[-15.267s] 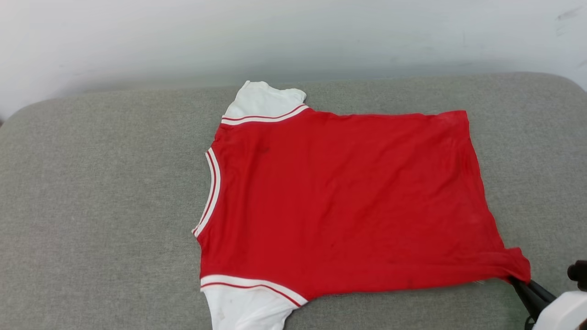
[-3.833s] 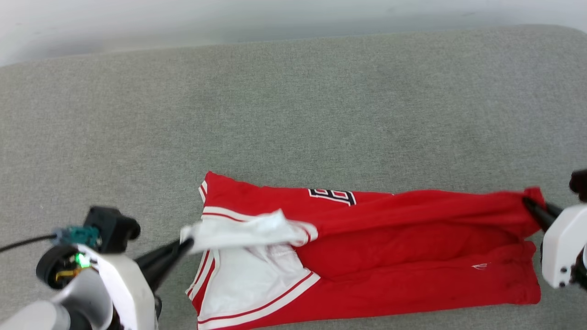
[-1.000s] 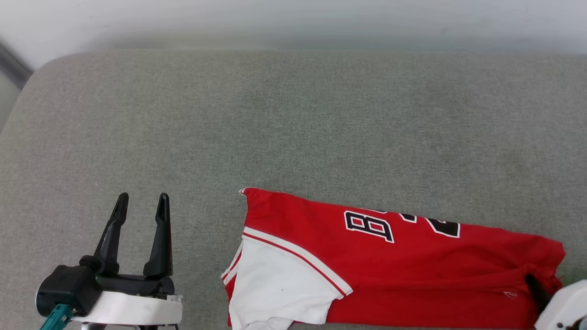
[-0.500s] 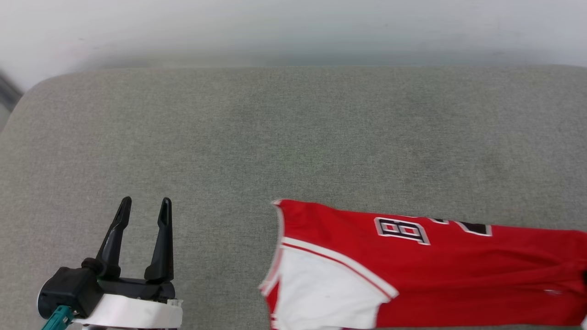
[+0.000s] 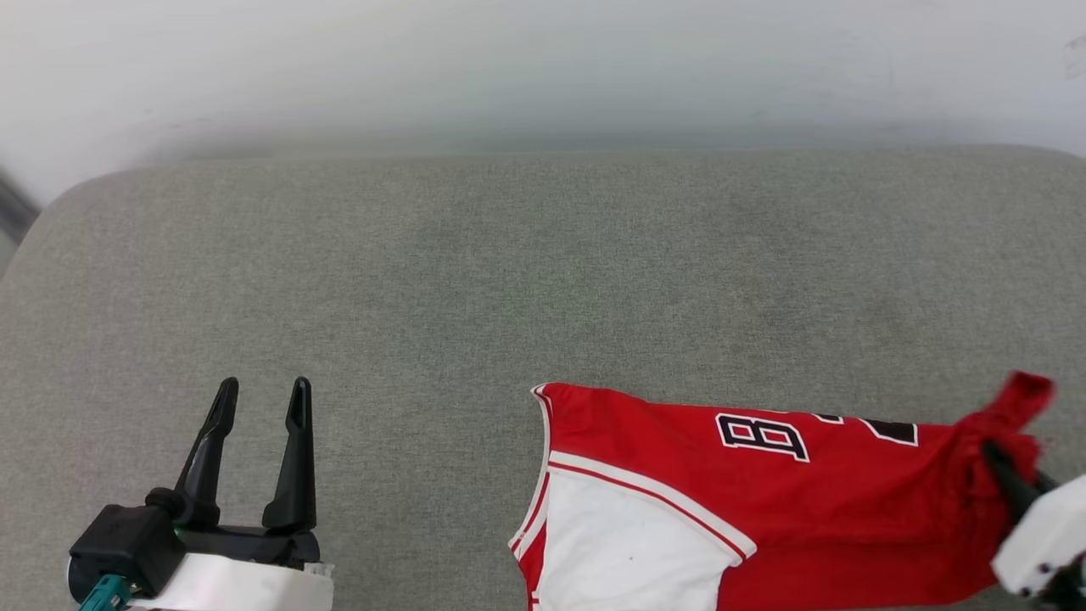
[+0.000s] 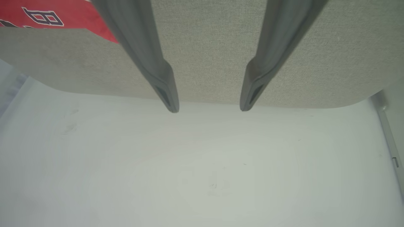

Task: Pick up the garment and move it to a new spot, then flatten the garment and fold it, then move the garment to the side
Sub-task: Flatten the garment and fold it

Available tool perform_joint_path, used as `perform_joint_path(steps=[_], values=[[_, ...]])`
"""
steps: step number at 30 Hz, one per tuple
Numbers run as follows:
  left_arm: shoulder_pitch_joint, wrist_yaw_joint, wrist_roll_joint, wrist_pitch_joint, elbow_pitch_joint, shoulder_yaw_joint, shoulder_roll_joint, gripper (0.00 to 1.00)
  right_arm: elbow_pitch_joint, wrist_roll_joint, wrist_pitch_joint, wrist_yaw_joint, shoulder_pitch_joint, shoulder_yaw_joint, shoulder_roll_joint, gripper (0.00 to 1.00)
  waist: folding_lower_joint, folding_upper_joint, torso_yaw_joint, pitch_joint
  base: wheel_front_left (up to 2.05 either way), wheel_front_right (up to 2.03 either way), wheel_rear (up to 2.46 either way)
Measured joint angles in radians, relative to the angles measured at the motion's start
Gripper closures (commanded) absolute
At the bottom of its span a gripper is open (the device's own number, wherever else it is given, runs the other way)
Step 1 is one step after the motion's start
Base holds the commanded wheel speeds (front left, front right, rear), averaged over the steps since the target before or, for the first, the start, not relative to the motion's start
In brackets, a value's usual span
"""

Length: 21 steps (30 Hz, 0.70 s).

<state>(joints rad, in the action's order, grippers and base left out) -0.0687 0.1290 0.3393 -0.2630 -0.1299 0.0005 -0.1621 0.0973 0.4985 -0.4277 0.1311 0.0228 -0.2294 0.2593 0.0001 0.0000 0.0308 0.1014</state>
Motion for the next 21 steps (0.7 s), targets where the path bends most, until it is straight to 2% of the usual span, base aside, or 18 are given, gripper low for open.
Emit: perform_joint_path(steps=[6,12,16,21], values=[[-0.005,0.0,0.001,0.0,0.0,-0.006,0.002,0.0,-0.151,-0.044,-0.099,0.0,-0.036,0.109,-0.109,1.0,0.0,0.0,0.008,-0.01,0.0,0.0,0.0],[-0.009,0.0,0.007,0.0,0.004,-0.014,0.003,0.0,-0.211,-0.058,-0.162,0.0,-0.05,0.229,-0.189,1.0,0.0,0.0,0.028,-0.01,0.0,0.0,0.0],[-0.006,0.0,0.01,0.0,0.008,-0.02,0.002,0.0,-0.201,-0.048,-0.14,0.0,-0.037,0.287,-0.206,1.0,0.0,0.0,0.047,-0.009,0.0,0.0,0.0],[-0.004,0.0,0.011,0.0,0.012,-0.02,0.0,0.0,-0.135,0.055,-0.065,0.0,-0.001,0.386,-0.207,1.0,-0.0001,0.0,0.066,-0.007,0.0,0.0,0.0]])
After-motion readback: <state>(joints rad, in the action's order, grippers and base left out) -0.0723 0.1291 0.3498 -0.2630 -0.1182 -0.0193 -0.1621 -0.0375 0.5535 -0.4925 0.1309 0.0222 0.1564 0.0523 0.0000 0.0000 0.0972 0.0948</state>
